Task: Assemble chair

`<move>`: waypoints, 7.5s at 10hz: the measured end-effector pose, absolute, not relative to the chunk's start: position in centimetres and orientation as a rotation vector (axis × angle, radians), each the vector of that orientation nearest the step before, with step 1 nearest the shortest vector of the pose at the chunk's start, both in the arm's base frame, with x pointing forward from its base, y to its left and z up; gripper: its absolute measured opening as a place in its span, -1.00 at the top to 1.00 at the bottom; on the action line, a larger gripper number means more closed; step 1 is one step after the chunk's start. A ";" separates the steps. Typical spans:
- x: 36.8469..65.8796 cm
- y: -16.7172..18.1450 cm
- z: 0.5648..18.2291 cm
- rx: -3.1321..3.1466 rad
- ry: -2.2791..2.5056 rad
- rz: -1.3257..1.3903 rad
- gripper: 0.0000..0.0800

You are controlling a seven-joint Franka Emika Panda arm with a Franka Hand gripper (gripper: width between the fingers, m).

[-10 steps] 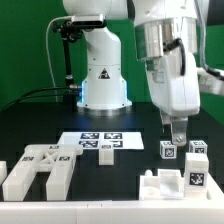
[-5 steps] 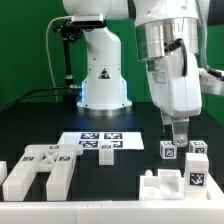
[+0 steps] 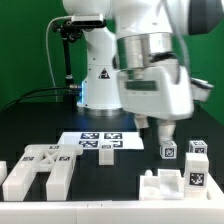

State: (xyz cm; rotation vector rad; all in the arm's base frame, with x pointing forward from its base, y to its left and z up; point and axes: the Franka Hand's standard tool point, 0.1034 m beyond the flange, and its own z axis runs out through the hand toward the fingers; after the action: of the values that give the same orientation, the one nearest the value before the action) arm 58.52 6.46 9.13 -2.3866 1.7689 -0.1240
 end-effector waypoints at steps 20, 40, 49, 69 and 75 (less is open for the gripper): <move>49.1 -0.5 4.2 -3.063 -0.045 0.399 -0.62; 45.3 -1.5 1.5 -2.769 0.153 1.397 0.29; 51.9 -0.5 8.9 -2.869 0.134 1.058 0.29; 62.4 3.8 13.0 -3.014 0.084 -1.042 0.29; 63.2 4.5 11.0 -3.003 0.105 -0.968 0.29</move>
Offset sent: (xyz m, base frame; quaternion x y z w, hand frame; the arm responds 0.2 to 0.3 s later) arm 0.0000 0.0000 0.0000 0.0000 0.0000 -0.1938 0.9810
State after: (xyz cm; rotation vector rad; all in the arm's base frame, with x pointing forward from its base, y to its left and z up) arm 63.17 4.48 11.00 -3.0030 0.1051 -0.9679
